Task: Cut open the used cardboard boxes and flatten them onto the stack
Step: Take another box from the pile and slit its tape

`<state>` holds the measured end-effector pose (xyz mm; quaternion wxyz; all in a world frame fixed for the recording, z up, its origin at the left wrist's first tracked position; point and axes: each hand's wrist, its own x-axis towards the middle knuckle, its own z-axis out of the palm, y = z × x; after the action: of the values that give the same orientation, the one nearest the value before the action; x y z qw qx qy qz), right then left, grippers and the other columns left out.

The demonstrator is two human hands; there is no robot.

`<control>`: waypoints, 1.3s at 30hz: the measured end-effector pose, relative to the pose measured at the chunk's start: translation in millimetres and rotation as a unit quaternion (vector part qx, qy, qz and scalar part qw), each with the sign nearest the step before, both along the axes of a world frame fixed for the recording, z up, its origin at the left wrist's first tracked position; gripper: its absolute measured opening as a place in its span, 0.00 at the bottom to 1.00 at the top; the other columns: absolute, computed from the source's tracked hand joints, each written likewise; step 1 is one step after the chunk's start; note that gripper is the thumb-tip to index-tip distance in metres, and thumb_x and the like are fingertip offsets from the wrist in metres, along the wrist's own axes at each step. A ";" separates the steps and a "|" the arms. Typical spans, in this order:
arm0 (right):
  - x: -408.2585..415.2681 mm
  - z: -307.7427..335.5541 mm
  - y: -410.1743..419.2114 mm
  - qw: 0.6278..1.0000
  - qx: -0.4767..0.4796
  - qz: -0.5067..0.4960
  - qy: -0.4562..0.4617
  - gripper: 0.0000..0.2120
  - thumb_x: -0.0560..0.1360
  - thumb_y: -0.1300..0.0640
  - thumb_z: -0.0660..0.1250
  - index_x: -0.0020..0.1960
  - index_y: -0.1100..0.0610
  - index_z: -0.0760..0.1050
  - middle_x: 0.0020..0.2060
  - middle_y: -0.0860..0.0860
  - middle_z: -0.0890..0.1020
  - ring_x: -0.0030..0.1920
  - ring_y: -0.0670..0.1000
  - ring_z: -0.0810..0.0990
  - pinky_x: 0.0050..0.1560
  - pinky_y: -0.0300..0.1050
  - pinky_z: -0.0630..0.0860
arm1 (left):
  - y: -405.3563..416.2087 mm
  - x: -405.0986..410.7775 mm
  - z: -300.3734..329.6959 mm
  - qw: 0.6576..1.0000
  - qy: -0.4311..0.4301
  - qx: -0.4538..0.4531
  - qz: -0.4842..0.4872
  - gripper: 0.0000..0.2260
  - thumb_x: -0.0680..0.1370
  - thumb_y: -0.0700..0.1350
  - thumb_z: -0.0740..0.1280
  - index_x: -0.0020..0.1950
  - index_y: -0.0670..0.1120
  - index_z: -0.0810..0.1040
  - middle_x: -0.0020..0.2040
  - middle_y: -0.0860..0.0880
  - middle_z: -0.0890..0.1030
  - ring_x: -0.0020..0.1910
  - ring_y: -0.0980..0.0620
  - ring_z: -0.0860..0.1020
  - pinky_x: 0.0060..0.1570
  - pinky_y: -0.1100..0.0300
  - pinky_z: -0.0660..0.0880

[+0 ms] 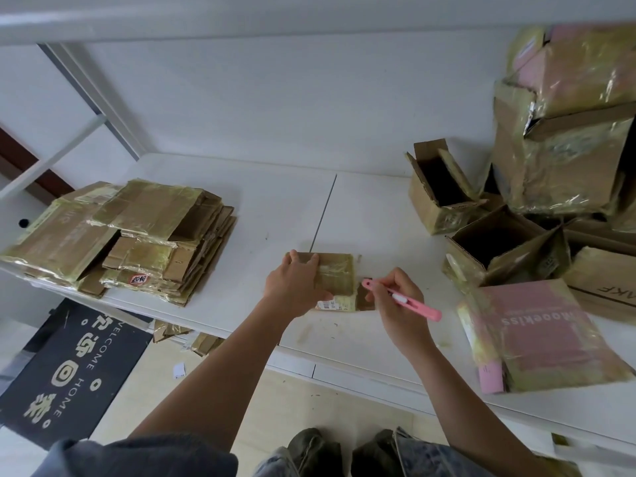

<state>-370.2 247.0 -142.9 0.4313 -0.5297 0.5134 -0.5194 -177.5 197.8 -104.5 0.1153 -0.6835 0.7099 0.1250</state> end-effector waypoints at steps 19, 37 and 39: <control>11.2 7.0 -25.9 0.996 -0.008 0.038 0.086 0.11 0.80 0.66 0.63 0.40 0.67 0.66 0.31 0.61 0.71 0.30 0.47 0.67 0.30 0.37 0.64 | -1.4 0.0 0.0 1.000 -0.012 0.009 -0.014 0.40 0.75 0.64 0.67 0.80 0.51 0.52 0.78 0.35 0.52 0.75 0.38 0.60 0.61 0.47 0.73; -1.7 10.7 8.4 0.991 0.000 0.078 0.113 0.09 0.78 0.62 0.64 0.40 0.64 0.69 0.33 0.56 0.79 0.35 0.58 0.78 0.34 0.48 0.73 | 0.7 -1.3 8.1 1.000 -0.006 0.006 -0.019 0.40 0.75 0.63 0.67 0.80 0.51 0.53 0.77 0.37 0.56 0.74 0.39 0.63 0.61 0.47 0.73; -5.1 15.0 2.7 0.992 -0.001 0.074 0.105 0.10 0.78 0.63 0.64 0.39 0.64 0.69 0.32 0.58 0.79 0.35 0.53 0.79 0.34 0.46 0.73 | 3.8 -0.3 5.6 1.000 0.007 0.000 -0.015 0.39 0.75 0.63 0.67 0.79 0.51 0.53 0.78 0.38 0.54 0.74 0.39 0.62 0.60 0.46 0.73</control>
<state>-375.3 249.8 -128.0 0.4118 -0.6185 0.5144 -0.4282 -177.7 201.6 -98.9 0.1121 -0.6719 0.7208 0.1282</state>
